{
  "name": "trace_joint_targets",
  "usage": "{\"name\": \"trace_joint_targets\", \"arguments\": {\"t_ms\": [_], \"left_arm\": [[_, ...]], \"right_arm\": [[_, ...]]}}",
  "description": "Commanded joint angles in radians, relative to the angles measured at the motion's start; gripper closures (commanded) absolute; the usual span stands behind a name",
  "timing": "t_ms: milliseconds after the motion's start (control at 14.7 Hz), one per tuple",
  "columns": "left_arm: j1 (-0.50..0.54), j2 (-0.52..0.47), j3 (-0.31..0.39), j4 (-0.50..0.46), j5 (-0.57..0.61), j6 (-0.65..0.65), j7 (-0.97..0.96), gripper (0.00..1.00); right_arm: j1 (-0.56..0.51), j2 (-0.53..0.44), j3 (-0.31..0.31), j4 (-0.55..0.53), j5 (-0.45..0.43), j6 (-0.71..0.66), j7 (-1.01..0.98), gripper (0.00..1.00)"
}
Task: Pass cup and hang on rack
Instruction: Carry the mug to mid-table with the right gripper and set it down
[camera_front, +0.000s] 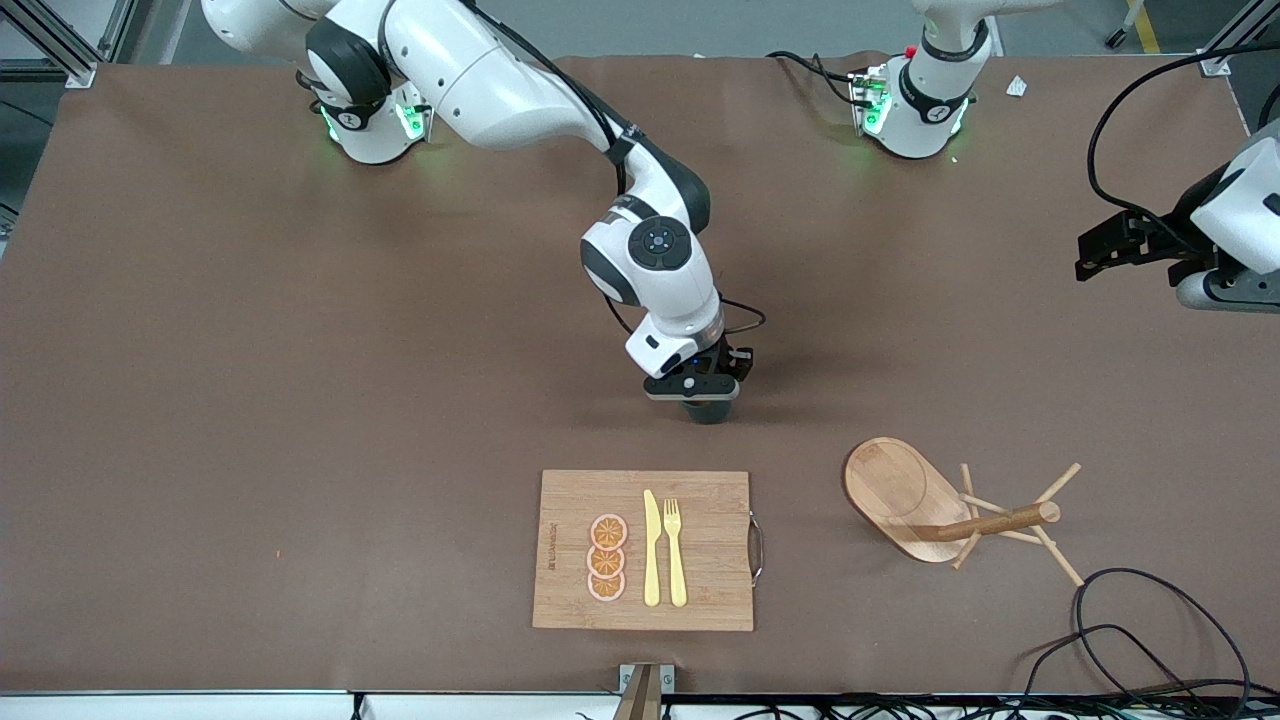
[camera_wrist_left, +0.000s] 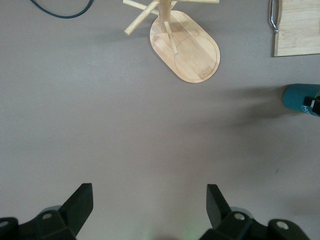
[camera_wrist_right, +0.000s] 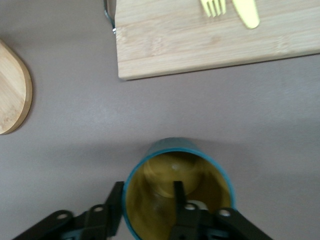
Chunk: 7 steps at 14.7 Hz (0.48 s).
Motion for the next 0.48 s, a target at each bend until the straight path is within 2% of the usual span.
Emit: {"name": "trace_joint_targets", "arguments": {"t_ms": [0, 204, 340, 408], "left_arm": [[-0.007, 0.005, -0.016, 0.017, -0.014, -0.001, -0.003, 0.00], [-0.036, 0.022, -0.022, 0.019, -0.012, 0.013, -0.006, 0.00], [-0.074, 0.035, -0.022, 0.017, -0.002, 0.021, -0.063, 0.00], [-0.105, 0.040, -0.022, 0.017, 0.015, 0.034, -0.101, 0.00]], "right_arm": [[-0.029, -0.082, -0.005, -0.012, -0.014, -0.125, 0.006, 0.00], [-0.099, -0.168, -0.014, -0.012, -0.029, -0.186, -0.057, 0.00], [-0.165, -0.251, -0.049, -0.021, -0.026, -0.215, -0.098, 0.00], [-0.219, -0.285, -0.057, -0.021, -0.027, -0.292, -0.103, 0.00]]}}
